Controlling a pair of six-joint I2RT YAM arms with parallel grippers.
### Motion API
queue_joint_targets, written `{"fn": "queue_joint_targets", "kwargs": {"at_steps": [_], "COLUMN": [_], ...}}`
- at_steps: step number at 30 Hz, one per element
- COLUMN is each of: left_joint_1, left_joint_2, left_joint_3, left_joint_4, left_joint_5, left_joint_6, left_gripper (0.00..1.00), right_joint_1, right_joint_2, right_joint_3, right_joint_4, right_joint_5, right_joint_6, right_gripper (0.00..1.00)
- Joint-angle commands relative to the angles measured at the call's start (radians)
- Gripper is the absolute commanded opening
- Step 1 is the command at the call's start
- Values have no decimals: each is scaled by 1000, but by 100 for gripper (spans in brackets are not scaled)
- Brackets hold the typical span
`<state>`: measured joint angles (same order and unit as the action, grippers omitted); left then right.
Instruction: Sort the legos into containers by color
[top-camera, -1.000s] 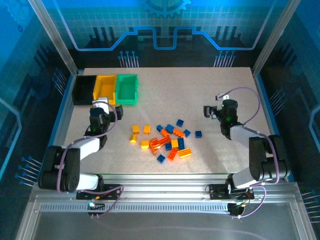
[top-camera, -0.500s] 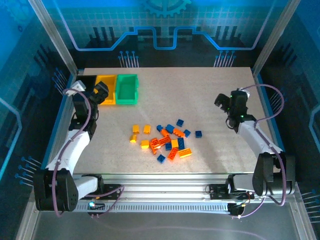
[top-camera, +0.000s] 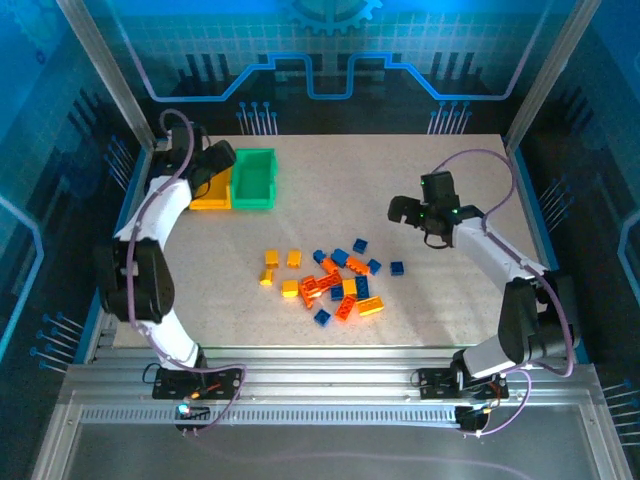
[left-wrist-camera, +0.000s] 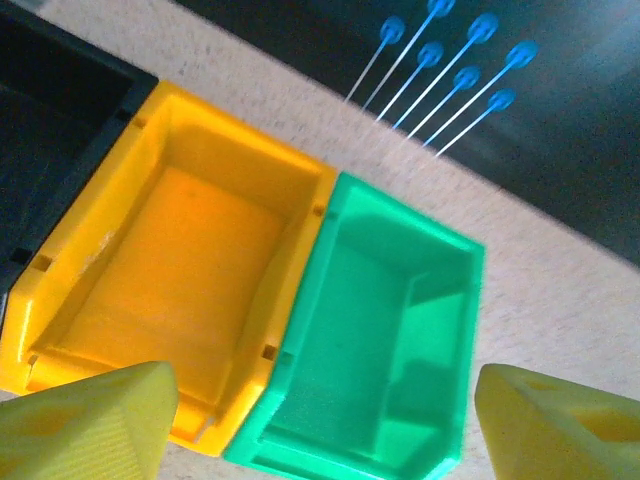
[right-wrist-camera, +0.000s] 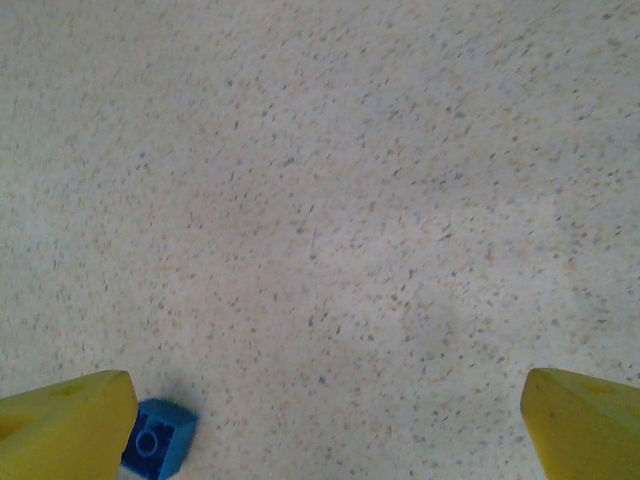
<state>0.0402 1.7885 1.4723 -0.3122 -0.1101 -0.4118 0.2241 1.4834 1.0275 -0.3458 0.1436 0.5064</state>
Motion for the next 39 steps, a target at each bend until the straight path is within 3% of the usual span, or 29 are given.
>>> {"fn": "queue_joint_targets", "kwargs": {"at_steps": [1,7,16,20,32,37,39], "left_joint_1": [-31,-82,-85,-87,-158,-240,-285], "left_joint_2": [121,348,540,557,510,465,468], "left_joint_3": [114,355,561,558,494,460,479], "left_joint_4": [-166,-274,-393,-386,-383,-366,-383], "left_joint_5": [-60,-209,-308,-294,-232,-182,-176], "left_joint_6": [105,215,191,189,174,135,108], "left_gripper": [79,81,74,63,17,0,0], "right_joint_1": [16,31,32,32,32,33,32], "right_joint_2": [20,28,15,28,45,54,49], "right_joint_3": [24,66,65,80,91,82,74], "right_joint_4": [-60,-130,-130,-139,-148,-162,-166], "right_joint_5": [-44,-49,-37,-24,-14,-13,-12], "right_joint_6": [-21,-18,-11,-3,27,45,53], "right_gripper": [100,100,100,100,100,100,100]}}
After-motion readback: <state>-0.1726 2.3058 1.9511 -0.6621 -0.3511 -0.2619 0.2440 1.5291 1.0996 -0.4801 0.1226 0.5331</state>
